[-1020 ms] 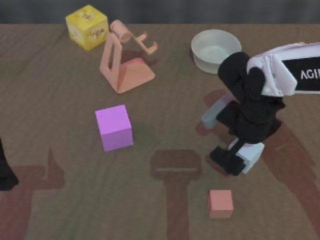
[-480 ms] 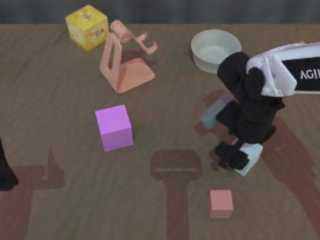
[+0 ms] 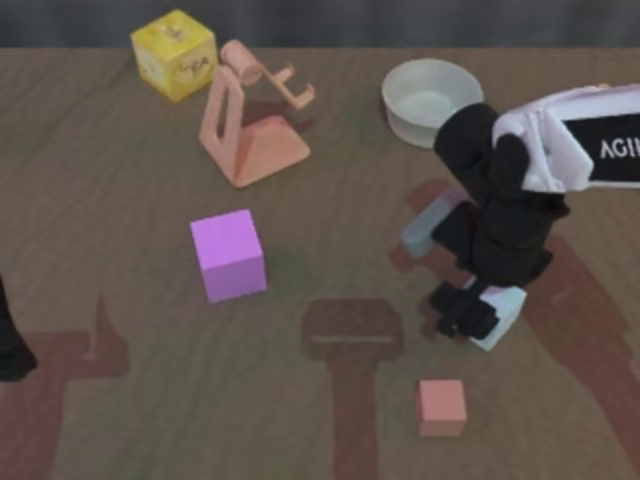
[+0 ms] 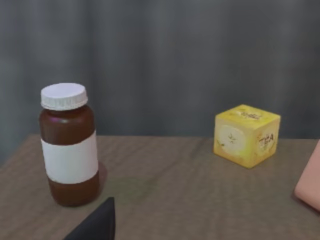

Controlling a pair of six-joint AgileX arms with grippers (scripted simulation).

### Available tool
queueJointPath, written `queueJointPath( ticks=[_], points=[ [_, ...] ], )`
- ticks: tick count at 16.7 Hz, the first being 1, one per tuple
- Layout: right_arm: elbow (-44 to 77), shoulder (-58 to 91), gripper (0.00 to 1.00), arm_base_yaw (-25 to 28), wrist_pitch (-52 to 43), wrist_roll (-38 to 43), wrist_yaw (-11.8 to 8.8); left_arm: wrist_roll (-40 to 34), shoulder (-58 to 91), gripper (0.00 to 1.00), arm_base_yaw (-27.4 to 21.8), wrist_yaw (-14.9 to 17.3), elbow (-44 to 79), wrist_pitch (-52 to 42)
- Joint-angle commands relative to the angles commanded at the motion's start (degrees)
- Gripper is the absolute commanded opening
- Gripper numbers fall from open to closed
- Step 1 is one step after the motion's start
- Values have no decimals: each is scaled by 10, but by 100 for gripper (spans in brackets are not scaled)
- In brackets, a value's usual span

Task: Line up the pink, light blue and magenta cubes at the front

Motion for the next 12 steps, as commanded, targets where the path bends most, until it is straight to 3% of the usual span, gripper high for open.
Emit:
queueJointPath(
  ticks=[7, 12],
  points=[
    [70, -53, 0, 4, -127, -1, -1, 0, 0, 100, 0, 0, 0, 0],
    [76, -59, 0, 2, -137, 0, -1, 0, 0, 100, 0, 0, 0, 0]
  ],
)
